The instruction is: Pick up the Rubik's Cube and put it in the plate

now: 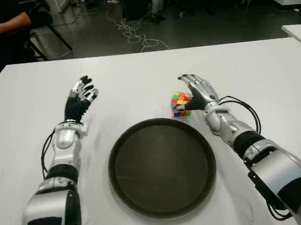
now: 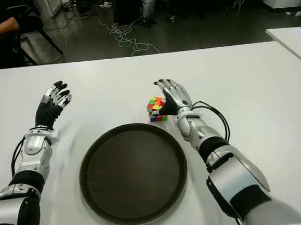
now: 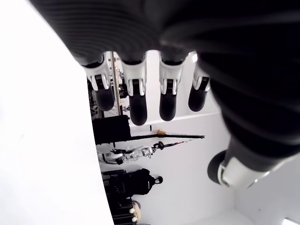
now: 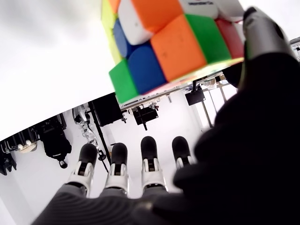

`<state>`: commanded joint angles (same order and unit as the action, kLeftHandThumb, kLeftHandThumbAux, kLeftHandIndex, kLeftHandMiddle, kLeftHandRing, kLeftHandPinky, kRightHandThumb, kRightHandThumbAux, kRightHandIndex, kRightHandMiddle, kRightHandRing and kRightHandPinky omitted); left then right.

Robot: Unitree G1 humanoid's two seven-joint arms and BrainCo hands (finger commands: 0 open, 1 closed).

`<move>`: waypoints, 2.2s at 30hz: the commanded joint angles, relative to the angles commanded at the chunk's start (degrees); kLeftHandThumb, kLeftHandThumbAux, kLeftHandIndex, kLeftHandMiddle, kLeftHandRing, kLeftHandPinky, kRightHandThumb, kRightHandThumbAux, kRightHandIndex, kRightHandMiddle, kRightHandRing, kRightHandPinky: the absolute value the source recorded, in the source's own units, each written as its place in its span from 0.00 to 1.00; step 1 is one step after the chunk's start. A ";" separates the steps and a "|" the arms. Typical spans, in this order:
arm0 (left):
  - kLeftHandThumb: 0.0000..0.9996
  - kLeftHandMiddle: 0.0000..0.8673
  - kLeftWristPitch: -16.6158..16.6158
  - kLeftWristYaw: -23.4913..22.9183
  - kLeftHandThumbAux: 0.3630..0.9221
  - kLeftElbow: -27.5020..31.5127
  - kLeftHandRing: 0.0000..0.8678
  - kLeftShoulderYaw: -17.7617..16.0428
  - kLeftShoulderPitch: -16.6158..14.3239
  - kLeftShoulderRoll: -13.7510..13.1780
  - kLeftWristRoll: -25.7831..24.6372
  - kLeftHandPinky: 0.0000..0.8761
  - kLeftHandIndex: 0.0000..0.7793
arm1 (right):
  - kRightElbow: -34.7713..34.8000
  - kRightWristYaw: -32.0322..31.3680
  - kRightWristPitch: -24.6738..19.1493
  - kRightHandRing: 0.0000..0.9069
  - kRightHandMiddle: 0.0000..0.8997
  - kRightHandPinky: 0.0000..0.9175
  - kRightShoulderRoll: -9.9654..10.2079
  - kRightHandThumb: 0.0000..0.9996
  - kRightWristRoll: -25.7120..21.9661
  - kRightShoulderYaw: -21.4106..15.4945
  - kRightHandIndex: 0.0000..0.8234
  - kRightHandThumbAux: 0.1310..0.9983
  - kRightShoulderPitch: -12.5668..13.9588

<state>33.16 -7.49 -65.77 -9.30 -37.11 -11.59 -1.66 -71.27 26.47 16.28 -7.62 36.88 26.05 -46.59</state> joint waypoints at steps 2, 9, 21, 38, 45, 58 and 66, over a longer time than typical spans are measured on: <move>0.00 0.17 -0.01 -0.09 0.51 0.00 0.13 -0.03 -0.03 0.01 0.04 0.09 0.12 | 0.03 0.25 0.04 0.00 0.00 0.05 0.13 0.00 -0.07 -0.05 0.00 0.63 0.10; 0.00 0.17 0.27 -0.04 0.49 -0.01 0.13 0.05 -0.07 -0.05 0.40 0.10 0.13 | 0.04 0.45 -0.21 0.00 0.00 0.07 0.33 0.00 -0.36 -0.33 0.00 0.61 0.21; 0.00 0.16 0.14 0.26 0.47 0.26 0.13 0.07 -0.01 0.00 0.57 0.10 0.13 | 0.13 0.84 -0.22 0.00 0.00 0.08 0.61 0.00 -0.19 -0.19 0.00 0.62 0.54; 0.00 0.16 -0.29 0.62 0.46 -0.19 0.12 0.22 -0.08 -0.23 0.92 0.08 0.11 | -1.63 -1.34 -0.36 0.05 0.00 0.17 0.89 0.00 0.04 0.46 0.00 0.66 0.39; 0.00 0.17 -0.40 0.03 0.48 -0.24 0.13 -0.42 -0.10 0.08 0.00 0.08 0.12 | -2.17 -2.64 -0.83 0.06 0.00 0.16 0.97 0.00 -0.23 0.22 0.02 0.69 0.13; 0.00 0.17 0.19 0.26 0.53 0.15 0.14 0.00 0.13 -0.10 0.55 0.10 0.13 | -1.84 -2.19 0.49 0.25 0.20 0.31 0.63 0.00 -0.52 -0.24 0.17 0.72 0.23; 0.00 0.17 0.49 -0.29 0.49 0.63 0.14 0.30 0.34 -0.34 0.69 0.11 0.15 | -1.85 -1.68 1.56 0.38 0.34 0.40 0.51 0.00 -0.46 -0.28 0.31 0.78 0.37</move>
<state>33.65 -7.78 -65.14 -9.00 -36.77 -11.93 -0.97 -73.12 24.79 17.84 -7.11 36.42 25.77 -46.21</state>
